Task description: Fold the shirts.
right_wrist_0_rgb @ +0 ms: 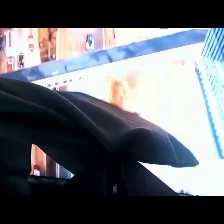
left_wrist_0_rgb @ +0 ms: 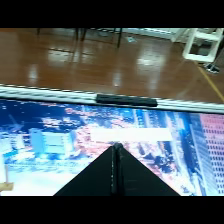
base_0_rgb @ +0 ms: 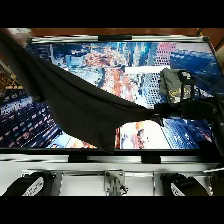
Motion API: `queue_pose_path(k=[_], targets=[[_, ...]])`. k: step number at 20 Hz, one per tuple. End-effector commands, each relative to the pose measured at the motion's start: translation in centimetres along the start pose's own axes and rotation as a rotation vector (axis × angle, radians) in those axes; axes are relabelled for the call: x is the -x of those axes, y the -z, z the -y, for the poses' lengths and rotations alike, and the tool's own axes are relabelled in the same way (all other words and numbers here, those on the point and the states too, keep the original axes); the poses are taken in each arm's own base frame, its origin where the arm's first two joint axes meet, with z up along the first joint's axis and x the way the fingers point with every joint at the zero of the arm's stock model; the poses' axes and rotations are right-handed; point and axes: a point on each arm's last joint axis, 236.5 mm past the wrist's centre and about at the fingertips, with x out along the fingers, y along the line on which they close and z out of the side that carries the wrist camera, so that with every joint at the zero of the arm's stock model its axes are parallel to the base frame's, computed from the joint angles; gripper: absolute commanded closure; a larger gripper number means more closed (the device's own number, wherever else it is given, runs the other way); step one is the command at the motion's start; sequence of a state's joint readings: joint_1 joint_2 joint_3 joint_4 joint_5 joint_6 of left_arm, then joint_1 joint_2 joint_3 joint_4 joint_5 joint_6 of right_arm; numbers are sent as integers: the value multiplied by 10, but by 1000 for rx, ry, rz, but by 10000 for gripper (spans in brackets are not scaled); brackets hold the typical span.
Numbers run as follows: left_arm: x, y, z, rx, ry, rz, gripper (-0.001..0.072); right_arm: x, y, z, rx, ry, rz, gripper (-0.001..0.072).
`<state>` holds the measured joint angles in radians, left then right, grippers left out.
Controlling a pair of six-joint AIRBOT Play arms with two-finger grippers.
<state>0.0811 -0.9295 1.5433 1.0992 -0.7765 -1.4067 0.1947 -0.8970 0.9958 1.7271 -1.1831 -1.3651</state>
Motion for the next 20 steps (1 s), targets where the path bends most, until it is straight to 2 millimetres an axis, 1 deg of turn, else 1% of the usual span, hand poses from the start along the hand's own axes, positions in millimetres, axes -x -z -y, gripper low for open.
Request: queue_pose_path(k=[1, 3, 4, 6, 7, 8, 9, 10, 11, 12, 13, 14, 15, 17, 18, 19, 20], targets=[[-60, 19, 4, 54, 43, 11, 679, -31, -26, -8, -61, -46, 67, 644], [-99, 60, 3, 75, 54, -84, 678, -44, -42, -8, -102, -50, 113, 644], [-119, 86, 1, 86, 56, -146, 678, -53, -47, -7, -130, -50, 120, 644], [-151, 143, -5, 112, 56, -279, 677, -81, -49, -1, -195, -38, 96, 644], [-161, 171, -8, 130, 56, -354, 677, -98, -46, 3, -230, -26, 70, 644], [-166, 196, -10, 152, 54, -422, 674, -114, -42, 6, -264, -18, 43, 644], [-167, 217, -12, 171, 54, -492, 613, -127, -40, 7, -288, -15, 25, 644], [-164, 231, -13, 176, 56, -545, 424, -135, -39, 8, -307, -16, 17, 642], [-158, 240, -16, 181, 57, -594, 182, -138, -41, 8, -313, -21, 25, 545], [-148, 244, -21, 183, 56, -639, 74, -134, -46, 9, -306, -22, 36, 237], [-135, 248, -28, 179, 49, -695, 75, -127, -52, 11, -268, -20, 43, 127], [-116, 252, -41, 164, 24, -767, 76, -115, -59, 17, -220, -13, 48, 127], [-93, 257, -60, 162, -28, -854, 77, -102, -66, 26, -184, 0, 51, 127], [-41, 275, -94, 197, -153, -1038, 86, -72, -77, 56, -154, 53, 57, 127], [-16, 285, -102, 218, -182, -1126, 87, -60, -79, 74, -165, 83, 57, 127], [4, 296, -101, 245, -188, -1186, 88, -52, -76, 92, -191, 102, 45, 127], [17, 309, -98, 261, -188, -1218, 88, -47, -69, 109, -222, 116, 16, 127]])
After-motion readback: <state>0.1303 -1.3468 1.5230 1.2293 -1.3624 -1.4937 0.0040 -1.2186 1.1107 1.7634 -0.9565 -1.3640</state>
